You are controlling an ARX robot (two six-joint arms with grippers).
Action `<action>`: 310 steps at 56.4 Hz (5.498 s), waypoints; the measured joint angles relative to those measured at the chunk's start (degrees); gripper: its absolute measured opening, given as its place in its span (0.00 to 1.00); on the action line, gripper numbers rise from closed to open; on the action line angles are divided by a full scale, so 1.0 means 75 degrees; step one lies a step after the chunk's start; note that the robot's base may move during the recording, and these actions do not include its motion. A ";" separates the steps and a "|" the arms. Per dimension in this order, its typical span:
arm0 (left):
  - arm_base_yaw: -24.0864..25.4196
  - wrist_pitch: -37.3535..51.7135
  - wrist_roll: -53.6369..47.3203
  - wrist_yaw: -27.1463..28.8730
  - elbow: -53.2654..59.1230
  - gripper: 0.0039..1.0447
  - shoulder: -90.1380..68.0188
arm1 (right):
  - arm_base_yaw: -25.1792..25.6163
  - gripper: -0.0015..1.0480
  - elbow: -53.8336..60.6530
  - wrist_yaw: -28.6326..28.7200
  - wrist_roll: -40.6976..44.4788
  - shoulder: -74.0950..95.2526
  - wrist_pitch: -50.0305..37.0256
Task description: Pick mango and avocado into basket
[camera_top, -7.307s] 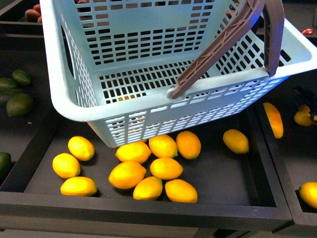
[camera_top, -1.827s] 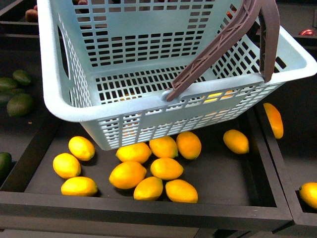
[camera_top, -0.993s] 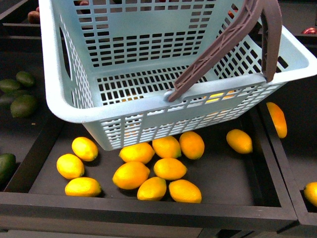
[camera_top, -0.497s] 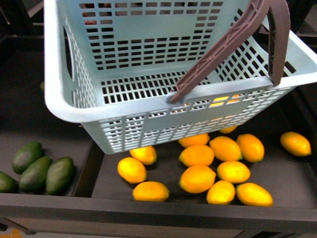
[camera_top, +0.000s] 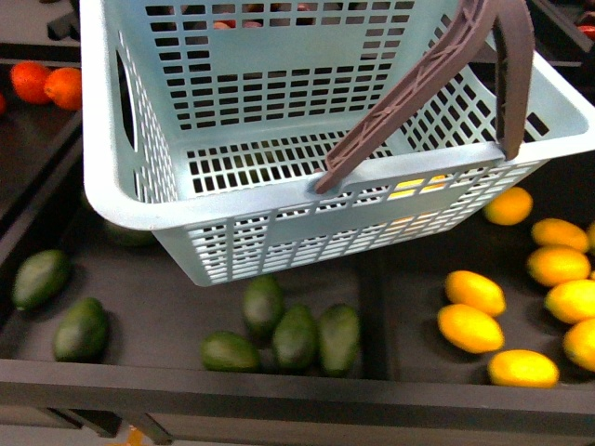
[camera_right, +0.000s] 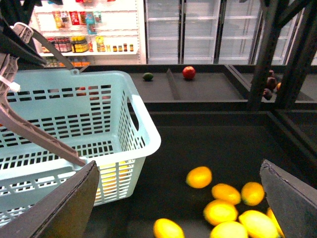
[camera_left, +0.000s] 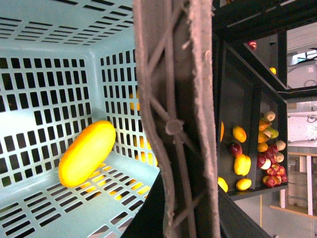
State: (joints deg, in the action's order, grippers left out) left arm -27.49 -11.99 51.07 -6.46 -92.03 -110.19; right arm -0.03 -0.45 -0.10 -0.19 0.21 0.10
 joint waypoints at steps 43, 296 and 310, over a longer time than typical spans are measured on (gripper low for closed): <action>0.0166 0.0000 -0.0041 0.0198 0.0000 0.06 0.0000 | -0.0052 0.93 -0.0038 -0.0178 -0.0073 0.0117 0.0216; 0.0015 0.0000 -0.0006 0.0032 0.0000 0.06 0.0003 | -0.0280 0.49 -0.6490 0.1262 -0.1585 1.2660 -0.3611; 0.0015 0.0000 -0.0006 0.0032 0.0000 0.06 0.0003 | -0.1644 0.57 -0.7568 0.0055 -0.1600 1.3545 -0.3124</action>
State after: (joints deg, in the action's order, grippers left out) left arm -27.38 -11.99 51.03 -6.22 -92.03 -110.17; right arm -12.36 -57.21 0.32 -12.19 101.80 -23.33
